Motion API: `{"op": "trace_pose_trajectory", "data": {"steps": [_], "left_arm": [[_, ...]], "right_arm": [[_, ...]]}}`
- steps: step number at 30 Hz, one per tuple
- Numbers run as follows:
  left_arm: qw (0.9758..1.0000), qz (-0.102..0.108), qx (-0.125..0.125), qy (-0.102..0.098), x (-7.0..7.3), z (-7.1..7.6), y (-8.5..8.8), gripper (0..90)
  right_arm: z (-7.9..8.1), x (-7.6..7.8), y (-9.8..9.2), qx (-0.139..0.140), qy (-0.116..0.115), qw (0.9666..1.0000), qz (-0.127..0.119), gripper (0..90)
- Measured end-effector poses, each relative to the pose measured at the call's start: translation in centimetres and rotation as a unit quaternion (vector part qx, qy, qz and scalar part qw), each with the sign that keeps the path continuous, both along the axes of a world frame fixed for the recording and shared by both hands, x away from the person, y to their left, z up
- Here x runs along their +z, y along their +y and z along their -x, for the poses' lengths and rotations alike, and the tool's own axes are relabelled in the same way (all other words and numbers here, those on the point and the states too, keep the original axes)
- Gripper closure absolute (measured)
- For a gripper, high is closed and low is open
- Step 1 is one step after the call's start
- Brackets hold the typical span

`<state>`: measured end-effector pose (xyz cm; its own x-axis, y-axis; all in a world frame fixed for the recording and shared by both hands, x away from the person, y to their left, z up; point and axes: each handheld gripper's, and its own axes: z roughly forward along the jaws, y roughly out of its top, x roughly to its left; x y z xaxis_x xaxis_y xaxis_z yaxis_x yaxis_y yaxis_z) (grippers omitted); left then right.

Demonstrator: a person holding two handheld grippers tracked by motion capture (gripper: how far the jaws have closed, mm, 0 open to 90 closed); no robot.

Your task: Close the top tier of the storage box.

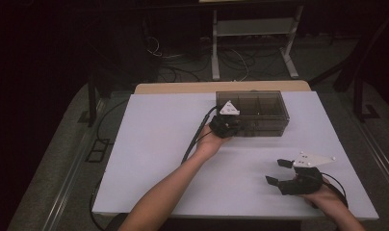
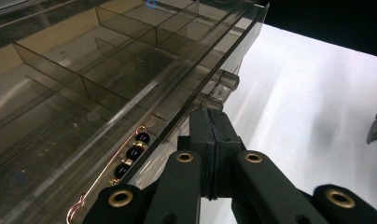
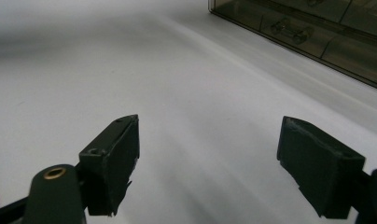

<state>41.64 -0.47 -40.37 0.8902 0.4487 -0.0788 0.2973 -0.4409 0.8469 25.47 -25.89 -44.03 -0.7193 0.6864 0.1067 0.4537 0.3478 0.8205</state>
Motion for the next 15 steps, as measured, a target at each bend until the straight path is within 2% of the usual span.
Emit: {"op": "trace_pose_trajectory", "data": {"steps": [10,15], "left_arm": [[0.9999,0.001,0.012,0.003,-0.14,-0.68,-0.11,89.0],[0.9999,-0.002,0.0,0.013,-0.04,-0.41,0.17,87.7]], "right_arm": [[-0.15,-0.04,0.1,0.004,0.001,1.0,-0.001,20.5],[-0.16,0.0,0.07,0.003,0.0,1.0,-0.002,20.5]]}}
